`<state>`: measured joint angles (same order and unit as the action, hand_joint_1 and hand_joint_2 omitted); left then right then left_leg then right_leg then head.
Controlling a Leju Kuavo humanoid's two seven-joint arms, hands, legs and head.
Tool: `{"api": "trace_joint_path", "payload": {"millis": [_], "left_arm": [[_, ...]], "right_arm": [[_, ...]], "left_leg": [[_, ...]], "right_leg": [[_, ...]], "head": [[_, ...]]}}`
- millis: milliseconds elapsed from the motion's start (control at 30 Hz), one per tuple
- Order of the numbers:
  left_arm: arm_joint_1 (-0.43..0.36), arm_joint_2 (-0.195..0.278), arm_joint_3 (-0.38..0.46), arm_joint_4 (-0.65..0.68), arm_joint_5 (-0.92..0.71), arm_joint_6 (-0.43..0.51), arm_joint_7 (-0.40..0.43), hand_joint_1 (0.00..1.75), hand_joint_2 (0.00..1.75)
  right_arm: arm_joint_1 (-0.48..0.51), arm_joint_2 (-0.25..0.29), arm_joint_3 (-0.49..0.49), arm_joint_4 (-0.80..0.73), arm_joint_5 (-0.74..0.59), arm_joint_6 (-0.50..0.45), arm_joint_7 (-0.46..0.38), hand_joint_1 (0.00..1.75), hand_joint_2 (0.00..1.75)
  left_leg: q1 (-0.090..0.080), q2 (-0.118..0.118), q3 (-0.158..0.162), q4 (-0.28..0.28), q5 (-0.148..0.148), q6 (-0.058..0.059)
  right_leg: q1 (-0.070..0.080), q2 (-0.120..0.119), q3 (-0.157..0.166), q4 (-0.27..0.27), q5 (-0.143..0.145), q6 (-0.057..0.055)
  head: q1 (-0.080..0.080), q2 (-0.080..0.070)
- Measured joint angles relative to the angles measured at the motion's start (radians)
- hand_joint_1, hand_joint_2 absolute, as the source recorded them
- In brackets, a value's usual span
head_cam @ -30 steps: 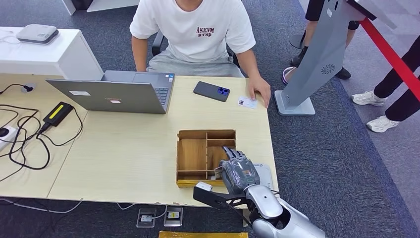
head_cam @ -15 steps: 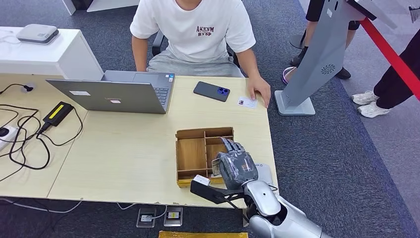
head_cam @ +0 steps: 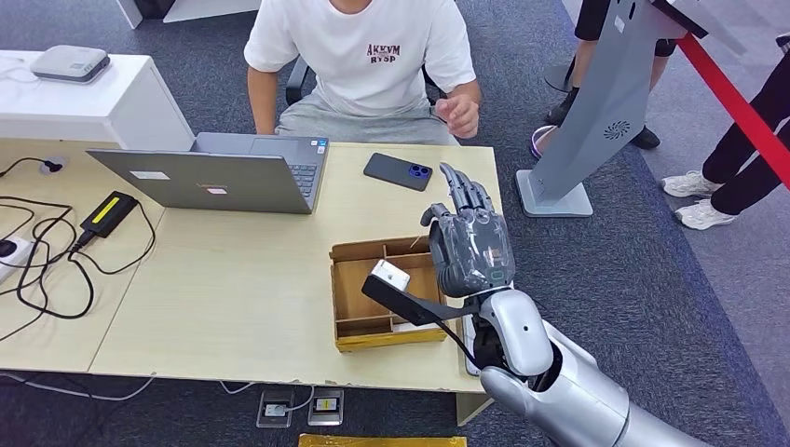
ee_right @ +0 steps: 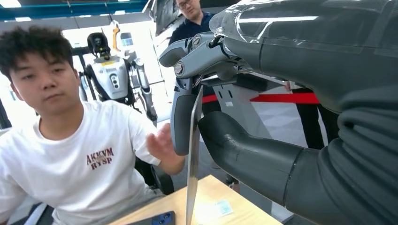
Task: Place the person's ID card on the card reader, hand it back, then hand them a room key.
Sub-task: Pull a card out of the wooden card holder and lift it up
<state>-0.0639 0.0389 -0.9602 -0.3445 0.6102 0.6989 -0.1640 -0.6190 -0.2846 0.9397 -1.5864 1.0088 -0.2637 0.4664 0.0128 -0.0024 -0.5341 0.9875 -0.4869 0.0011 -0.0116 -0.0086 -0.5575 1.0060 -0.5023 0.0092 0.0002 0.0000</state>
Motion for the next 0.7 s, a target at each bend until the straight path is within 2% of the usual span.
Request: {"api": "trace_joint_path", "payload": {"millis": [700], "left_arm": [[-0.001, 0.0, 0.0, 0.0, -0.008, -0.001, 0.004, 0.0, 1.75]], "right_arm": [[-0.009, -0.02, -0.025, -0.091, 0.006, 0.01, -0.003, 1.75, 1.75]], "left_leg": [[0.0, 0.0, 0.0, 0.0, 0.0, 0.0]], "right_leg": [[0.0, 0.0, 0.0, 0.0, 0.0, 0.0]], "head": [[0.0, 0.0]]}}
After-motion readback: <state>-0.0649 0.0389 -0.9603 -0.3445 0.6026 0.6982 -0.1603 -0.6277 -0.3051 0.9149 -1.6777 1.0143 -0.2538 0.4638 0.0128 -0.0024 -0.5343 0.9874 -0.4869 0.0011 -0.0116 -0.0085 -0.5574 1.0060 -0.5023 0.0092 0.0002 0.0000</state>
